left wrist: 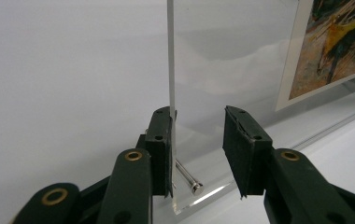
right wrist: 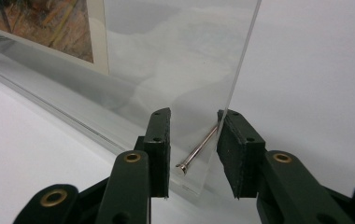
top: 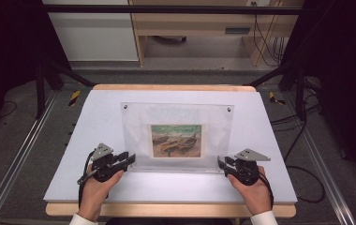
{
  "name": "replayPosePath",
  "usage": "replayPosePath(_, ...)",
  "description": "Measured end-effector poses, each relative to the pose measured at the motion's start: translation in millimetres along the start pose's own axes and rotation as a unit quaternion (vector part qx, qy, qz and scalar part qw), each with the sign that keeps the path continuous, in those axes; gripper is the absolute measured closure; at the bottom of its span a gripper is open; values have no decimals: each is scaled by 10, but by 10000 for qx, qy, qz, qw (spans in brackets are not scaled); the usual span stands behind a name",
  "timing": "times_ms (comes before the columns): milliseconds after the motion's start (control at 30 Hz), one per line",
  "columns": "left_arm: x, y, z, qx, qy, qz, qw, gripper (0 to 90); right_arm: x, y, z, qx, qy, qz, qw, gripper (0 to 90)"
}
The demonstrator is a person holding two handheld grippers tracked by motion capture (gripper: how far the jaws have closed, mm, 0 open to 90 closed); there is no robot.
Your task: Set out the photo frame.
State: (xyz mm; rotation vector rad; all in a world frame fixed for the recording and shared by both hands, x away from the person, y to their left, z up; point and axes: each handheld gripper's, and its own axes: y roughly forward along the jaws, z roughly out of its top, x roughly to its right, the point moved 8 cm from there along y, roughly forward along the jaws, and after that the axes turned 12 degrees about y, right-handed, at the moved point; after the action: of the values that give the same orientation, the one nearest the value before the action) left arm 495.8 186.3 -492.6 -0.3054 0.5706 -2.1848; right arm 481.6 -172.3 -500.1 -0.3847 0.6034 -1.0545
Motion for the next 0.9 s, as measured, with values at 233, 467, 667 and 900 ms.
replayPosePath(233,21,-9,-14,-43,43,-15,10000,623,5,-7,-16,-27,-52,0,10000,653)
replayPosePath(467,37,-18,-32,-103,97,-47,9999,618,0,-16,-41,-76,-41,-14,10000,652)
replayPosePath(667,56,-25,-49,-167,165,-74,9997,611,-3,-24,-70,-122,-74,-37,9999,652)
replayPosePath(900,66,-30,-62,-206,208,-101,9995,608,-3,-27,-86,-138,-120,-50,9998,652)
